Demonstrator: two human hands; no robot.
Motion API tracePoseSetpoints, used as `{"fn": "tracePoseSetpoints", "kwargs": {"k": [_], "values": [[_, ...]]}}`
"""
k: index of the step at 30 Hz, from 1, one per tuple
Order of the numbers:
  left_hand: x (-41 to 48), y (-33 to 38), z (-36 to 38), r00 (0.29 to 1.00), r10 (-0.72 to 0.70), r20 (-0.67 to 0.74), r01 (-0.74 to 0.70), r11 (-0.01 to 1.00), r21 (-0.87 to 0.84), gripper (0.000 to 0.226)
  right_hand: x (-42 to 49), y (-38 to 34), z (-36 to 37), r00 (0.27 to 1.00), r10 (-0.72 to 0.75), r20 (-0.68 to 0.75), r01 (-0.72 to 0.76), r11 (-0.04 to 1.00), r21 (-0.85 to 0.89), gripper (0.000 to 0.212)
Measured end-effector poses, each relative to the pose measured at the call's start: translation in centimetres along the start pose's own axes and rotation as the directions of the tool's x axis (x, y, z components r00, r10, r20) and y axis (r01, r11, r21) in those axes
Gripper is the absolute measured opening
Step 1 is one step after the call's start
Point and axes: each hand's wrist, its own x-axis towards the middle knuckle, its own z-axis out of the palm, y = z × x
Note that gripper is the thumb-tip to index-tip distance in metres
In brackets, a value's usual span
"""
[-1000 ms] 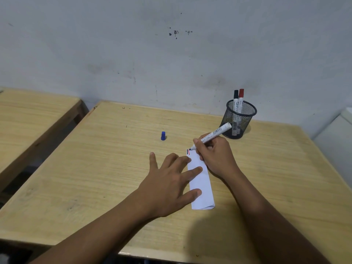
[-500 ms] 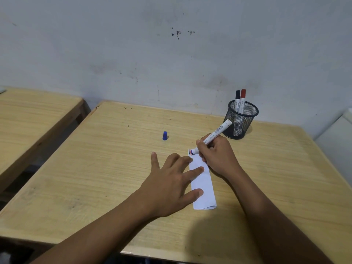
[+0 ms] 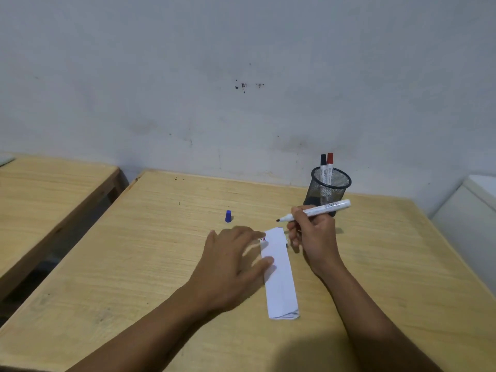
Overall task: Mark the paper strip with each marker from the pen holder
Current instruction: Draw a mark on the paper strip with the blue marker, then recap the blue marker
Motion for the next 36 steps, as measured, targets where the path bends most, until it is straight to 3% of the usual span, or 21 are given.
{"fn": "tracePoseSetpoints", "kwargs": {"k": [3,6,8,11,13,16,19,30,36], "values": [[3.5,-1.8,-1.0,0.970,-0.133,-0.203,0.157,0.981,0.110,0.042,0.1,-1.0,0.3,1.000,-0.011,-0.025,0.011,1.000,0.023,0.018],[6.8,-3.9,-2.4,0.939,-0.340,-0.042,0.337,0.895,0.294,0.044,0.0,-2.3,0.7,0.999,-0.034,-0.022,0.035,0.998,0.060,0.017],[7.6,-4.6,-3.0,0.929,-0.367,0.055,0.332,0.887,0.323,0.027,-0.2,-3.2,0.9,0.999,-0.051,-0.004,0.052,0.997,0.057,0.017],[7.8,-4.0,-3.6,0.935,-0.353,-0.009,0.350,0.921,0.169,0.014,-0.5,-4.5,1.1,0.998,-0.060,0.021,0.058,0.997,0.055,0.016],[7.9,-3.1,-4.4,0.925,-0.379,-0.028,0.374,0.921,-0.109,0.005,-0.5,-5.4,1.3,0.998,-0.063,0.033,0.061,0.997,0.048,0.020],[7.7,-0.8,-6.1,0.958,-0.288,0.012,0.258,0.839,-0.480,0.009,-0.4,-7.5,1.9,0.997,-0.070,0.033,0.068,0.995,0.072,0.029],[7.7,2.2,-8.0,0.983,-0.179,-0.044,0.124,0.819,-0.560,0.010,-0.6,-9.6,2.4,0.993,-0.104,0.048,0.100,0.992,0.074,0.030],[7.6,8.1,-11.2,0.991,0.046,-0.128,-0.095,0.905,-0.415,0.011,-3.8,-15.3,0.9,0.963,-0.270,0.018,0.268,0.961,0.064,0.032],[7.2,10.3,-11.4,0.961,0.136,-0.241,-0.215,0.915,-0.340,0.012,-5.1,-16.8,0.2,0.969,-0.239,0.066,0.239,0.971,0.004,0.033]]}}
